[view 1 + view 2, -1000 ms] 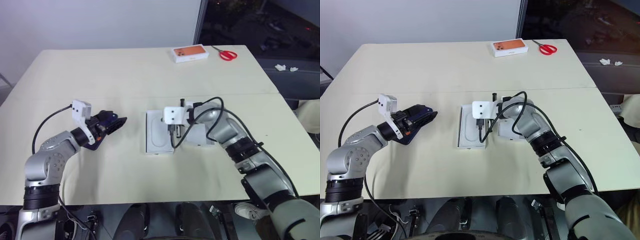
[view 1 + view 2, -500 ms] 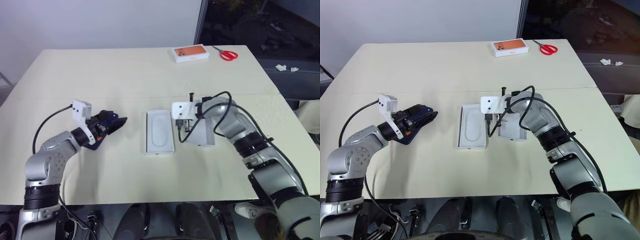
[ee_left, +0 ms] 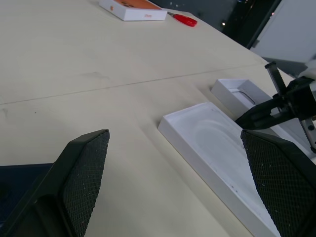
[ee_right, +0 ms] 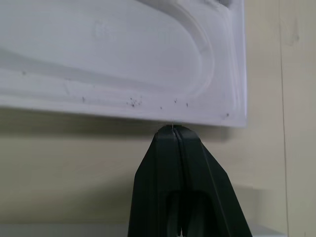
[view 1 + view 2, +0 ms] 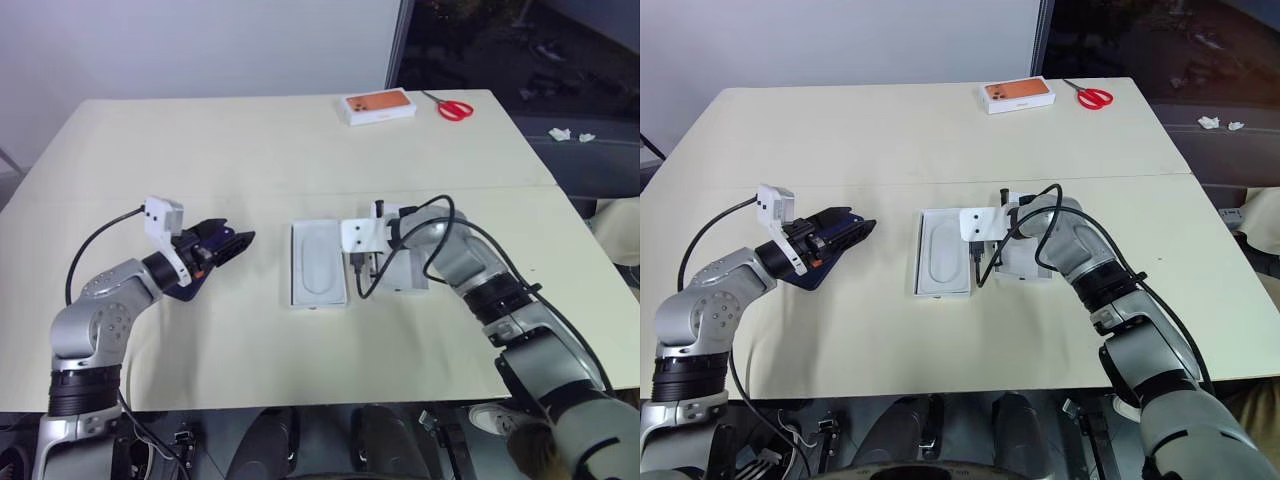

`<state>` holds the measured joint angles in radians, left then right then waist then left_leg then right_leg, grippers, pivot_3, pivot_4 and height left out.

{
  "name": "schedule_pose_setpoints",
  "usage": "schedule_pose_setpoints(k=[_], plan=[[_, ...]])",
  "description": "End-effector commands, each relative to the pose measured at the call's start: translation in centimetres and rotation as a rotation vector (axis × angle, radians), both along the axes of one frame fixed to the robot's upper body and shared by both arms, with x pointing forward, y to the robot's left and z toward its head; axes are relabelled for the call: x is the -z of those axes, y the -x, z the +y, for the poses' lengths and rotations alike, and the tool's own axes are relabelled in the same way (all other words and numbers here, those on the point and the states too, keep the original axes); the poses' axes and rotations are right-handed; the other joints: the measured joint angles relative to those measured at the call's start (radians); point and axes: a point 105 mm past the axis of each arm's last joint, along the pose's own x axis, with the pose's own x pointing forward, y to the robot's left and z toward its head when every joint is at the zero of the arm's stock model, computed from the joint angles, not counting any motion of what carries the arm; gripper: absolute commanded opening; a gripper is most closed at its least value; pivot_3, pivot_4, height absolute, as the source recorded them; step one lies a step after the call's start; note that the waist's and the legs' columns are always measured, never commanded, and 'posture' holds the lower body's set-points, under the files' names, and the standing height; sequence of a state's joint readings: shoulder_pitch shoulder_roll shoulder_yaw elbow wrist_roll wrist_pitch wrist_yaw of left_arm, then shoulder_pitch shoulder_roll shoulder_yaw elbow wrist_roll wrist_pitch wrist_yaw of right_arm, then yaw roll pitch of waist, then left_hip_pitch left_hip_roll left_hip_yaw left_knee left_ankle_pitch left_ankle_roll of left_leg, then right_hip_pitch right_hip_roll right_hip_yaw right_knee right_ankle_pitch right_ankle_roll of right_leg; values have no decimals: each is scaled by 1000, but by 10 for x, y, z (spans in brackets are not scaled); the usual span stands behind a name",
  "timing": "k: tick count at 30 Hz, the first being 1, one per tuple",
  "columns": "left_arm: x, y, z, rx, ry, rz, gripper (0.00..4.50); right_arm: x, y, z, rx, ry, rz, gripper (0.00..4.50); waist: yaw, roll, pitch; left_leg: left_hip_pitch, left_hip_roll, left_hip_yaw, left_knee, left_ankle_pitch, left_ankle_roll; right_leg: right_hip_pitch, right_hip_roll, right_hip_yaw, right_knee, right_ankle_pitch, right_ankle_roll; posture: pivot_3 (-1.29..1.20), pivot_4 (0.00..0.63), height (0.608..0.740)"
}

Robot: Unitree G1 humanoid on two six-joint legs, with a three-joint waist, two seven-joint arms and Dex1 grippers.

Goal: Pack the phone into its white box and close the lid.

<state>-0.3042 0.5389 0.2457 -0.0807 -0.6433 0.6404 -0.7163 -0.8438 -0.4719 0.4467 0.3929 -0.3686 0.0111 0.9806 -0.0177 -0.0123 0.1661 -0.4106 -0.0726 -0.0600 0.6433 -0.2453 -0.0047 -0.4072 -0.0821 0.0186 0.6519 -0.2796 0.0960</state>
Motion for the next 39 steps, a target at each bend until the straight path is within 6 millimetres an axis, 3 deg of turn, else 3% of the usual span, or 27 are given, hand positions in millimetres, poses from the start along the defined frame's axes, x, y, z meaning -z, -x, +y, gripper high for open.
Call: schedule_pose_setpoints(k=[1, 17, 25, 35, 39], plan=[[-10, 2, 1, -1, -4, -49, 4500, -17, 3, 11, -41, -36, -43, 19, 1, 0, 0, 0, 0, 0, 0, 0, 0, 0, 0, 0, 0, 0, 0, 0, 150, 740], [-9, 3, 1, -2, -8, -47, 4500, -17, 20, 17, -91, -16, -4, 19, 2, 0, 0, 0, 0, 0, 0, 0, 0, 0, 0, 0, 0, 0, 0, 0, 150, 740], [-9, 2, 1, -5, -11, -43, 4500, 2, 23, 19, -84, -16, 33, 19, 1, 0, 0, 0, 0, 0, 0, 0, 0, 0, 0, 0, 0, 0, 0, 0, 150, 740], [-9, 2, 1, -6, -7, -42, 4500, -21, 16, 15, -87, -11, -39, 19, 2, 0, 0, 0, 0, 0, 0, 0, 0, 0, 0, 0, 0, 0, 0, 0, 150, 740], [-8, 2, 1, -7, -8, -41, 4500, -46, 8, 19, -62, -130, -61, 19, 2, 0, 0, 0, 0, 0, 0, 0, 0, 0, 0, 0, 0, 0, 0, 0, 150, 740]])
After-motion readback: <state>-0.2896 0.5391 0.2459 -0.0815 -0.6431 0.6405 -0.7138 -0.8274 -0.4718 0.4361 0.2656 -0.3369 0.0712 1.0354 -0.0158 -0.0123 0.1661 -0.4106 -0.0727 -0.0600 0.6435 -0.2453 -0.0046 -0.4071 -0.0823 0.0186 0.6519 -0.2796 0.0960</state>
